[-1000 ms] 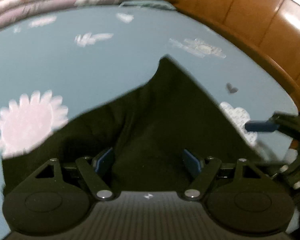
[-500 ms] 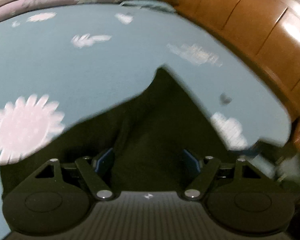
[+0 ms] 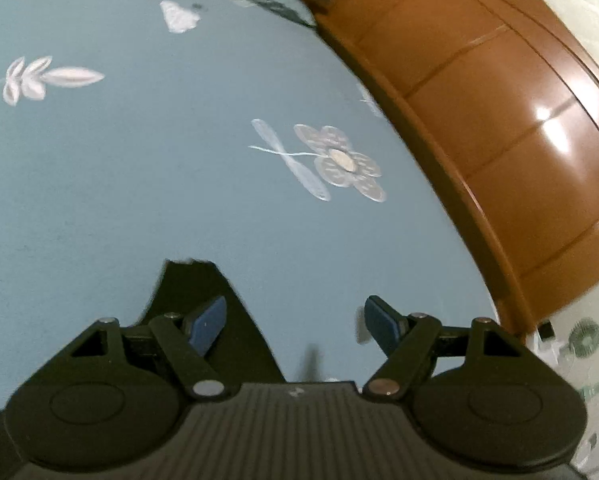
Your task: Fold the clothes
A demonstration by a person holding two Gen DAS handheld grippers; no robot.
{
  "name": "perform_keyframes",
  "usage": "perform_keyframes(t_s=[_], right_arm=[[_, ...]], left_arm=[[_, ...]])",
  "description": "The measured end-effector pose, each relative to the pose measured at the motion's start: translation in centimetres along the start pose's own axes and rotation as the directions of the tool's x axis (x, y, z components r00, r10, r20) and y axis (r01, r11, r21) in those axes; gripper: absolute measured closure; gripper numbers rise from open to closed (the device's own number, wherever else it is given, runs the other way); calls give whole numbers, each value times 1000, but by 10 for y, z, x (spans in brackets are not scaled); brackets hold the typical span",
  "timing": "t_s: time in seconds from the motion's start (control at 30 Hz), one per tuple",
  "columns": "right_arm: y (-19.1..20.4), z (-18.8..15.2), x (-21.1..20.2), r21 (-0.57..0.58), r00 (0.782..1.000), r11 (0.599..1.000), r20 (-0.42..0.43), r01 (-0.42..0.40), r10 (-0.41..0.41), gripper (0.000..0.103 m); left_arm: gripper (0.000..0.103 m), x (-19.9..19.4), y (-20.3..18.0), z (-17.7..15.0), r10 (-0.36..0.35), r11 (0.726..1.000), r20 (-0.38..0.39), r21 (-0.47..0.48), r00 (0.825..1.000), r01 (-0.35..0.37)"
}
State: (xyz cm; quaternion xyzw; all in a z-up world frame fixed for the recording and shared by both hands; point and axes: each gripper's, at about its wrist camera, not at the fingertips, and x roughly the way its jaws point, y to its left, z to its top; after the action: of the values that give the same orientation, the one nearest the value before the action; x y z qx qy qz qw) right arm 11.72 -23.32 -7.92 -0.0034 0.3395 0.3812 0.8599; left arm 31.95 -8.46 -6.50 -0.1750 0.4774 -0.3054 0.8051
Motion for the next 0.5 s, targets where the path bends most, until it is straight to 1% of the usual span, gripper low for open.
perform_keyframes(t_s=[0.1,0.23,0.33,0.4,0.5], right_arm=[[-6,-2,2,15,1000,1000,-3,-11,11,6],[-12,-5,7,34,1000,999,-14,-13,13,6],[-13,-5,6,38,1000,999,-9,-14,14,6],[-13,-5,6,39,1000,999,-7,-12,13,6],[-14,-6,6,40,1000,999,-9,-10,11,6]], left_arm=[[27,11,15,2,49,999,17,1,999,-50],[27,18,27,5,46,998,37,-32,998,-45],[27,12,17,7,72,997,56,-1,996,-72],[27,2,5,7,59,998,72,30,996,-61],[26,-11,-10,-1,23,996,62,80,998,-28]])
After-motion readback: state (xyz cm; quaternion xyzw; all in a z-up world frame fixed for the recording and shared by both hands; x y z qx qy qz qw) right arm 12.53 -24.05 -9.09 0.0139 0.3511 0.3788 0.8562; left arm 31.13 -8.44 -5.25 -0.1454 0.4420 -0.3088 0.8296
